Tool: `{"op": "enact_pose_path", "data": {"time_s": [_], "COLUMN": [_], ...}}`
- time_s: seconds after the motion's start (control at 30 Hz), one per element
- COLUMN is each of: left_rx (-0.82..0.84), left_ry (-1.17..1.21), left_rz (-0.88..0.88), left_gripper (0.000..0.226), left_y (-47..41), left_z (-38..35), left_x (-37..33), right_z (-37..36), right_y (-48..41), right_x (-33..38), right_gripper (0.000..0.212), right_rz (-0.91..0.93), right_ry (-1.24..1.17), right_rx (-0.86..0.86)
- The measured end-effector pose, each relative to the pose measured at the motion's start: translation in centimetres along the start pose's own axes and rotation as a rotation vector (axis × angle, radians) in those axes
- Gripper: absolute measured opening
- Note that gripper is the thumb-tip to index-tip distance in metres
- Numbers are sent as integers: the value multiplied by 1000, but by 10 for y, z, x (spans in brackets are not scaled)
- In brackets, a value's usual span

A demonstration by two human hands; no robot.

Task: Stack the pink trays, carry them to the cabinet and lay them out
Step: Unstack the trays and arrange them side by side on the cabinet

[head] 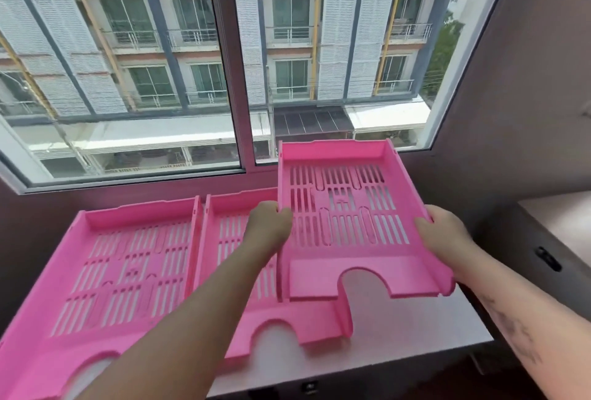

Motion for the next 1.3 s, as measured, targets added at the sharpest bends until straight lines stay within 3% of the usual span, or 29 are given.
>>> {"op": "enact_pose_path", "data": {"time_s": [0.2, 0.27, 0.53, 0.83, 0.9, 0.97, 1.07, 1.2, 1.3], "left_rx": [90, 116, 121, 93, 48, 33, 37, 88, 207], "left_ry": [21, -54, -391, -212, -135, -139, -206, -378, -589], "left_rz": [28, 34, 44, -25, 6, 26, -6, -43, -38], "left_gripper": [30, 25, 48, 74, 72, 65, 61, 60, 58], "left_y": [15, 22, 37, 70, 79, 88, 95, 94, 91], "left_z": [-78, -99, -146, -145, -133, -124, -114, -118, -131], "left_x": [-52, -60, -35, -13, -2, 15, 38, 52, 56], "right_z": [56, 66, 50, 21, 22, 23, 1, -45, -66], "right_y": [-29, -37, -46, -34, -34, -31, -15, -9, -8], "right_x": [-62, -81, -135, -164, -159, -143, -113, -116, -125], "right_gripper": [22, 23, 30, 29, 39, 58, 59, 65, 65], "right_rz": [-50, -56, -104, -141, -46, 207, 515, 414, 389], "right_ry": [-21, -42, -153, -176, -26, 302, 498, 551, 591], "right_rx": [-52, -35, 65, 141, 110, -29, -56, 240, 331]}}
Point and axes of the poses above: each hand's wrist, its own y-axis away from the middle knuckle, its own z-axis out of the back of the hand, x = y × z, the point moved 6 cm from there along -y, towards the middle knuckle, and after that the axes turned 4 degrees about -x, right-handed, at the moved point
